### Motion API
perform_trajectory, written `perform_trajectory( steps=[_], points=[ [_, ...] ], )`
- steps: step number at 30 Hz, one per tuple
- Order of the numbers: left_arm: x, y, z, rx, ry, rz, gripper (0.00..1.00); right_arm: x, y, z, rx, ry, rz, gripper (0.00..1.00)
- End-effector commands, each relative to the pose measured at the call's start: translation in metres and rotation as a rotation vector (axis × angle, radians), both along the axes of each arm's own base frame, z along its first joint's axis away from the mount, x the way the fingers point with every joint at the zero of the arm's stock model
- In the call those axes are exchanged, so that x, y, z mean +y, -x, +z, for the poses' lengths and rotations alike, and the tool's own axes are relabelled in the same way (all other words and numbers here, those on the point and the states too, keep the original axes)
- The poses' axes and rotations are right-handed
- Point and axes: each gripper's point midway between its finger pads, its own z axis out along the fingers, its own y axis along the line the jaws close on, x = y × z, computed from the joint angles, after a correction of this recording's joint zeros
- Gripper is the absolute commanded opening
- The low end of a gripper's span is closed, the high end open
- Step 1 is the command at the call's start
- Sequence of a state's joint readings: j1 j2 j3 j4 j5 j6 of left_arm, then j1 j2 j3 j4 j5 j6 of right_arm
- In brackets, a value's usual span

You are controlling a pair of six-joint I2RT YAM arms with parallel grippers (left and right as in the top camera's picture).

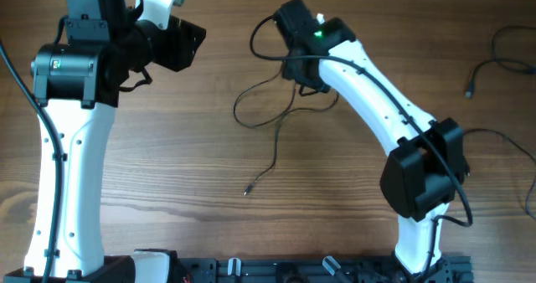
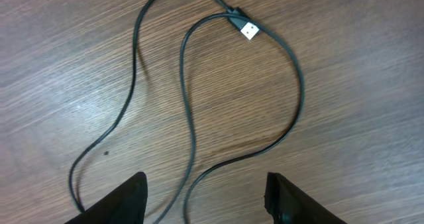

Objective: Untangle cables
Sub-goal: 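Move the right gripper down onto the cable loop and grasp it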

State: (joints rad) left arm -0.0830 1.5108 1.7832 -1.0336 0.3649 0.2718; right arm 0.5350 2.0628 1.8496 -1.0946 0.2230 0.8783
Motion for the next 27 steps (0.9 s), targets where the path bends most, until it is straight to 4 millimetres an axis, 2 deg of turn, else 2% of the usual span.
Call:
perform_trajectory(
  steps=[1, 10, 19, 27],
  points=[
    [0.002, 0.004, 0.004, -0.011, -0.009, -0.003, 0.53, 0.001, 0.003, -0.015, 0.001, 0.029, -0.088, 0.6],
    [0.002, 0.004, 0.004, -0.012, -0.009, -0.003, 0.53, 0.004, 0.007, -0.044, 0.028, 0.079, -0.143, 0.6],
    [0.002, 0.003, 0.005, -0.018, -0.013, 0.0, 0.53, 0.009, 0.02, -0.056, 0.066, 0.079, -0.213, 0.63],
    [0.008, -0.002, 0.005, -0.032, -0.037, 0.027, 0.53, 0.034, 0.046, -0.082, 0.125, 0.025, -0.213, 0.64]
  ],
)
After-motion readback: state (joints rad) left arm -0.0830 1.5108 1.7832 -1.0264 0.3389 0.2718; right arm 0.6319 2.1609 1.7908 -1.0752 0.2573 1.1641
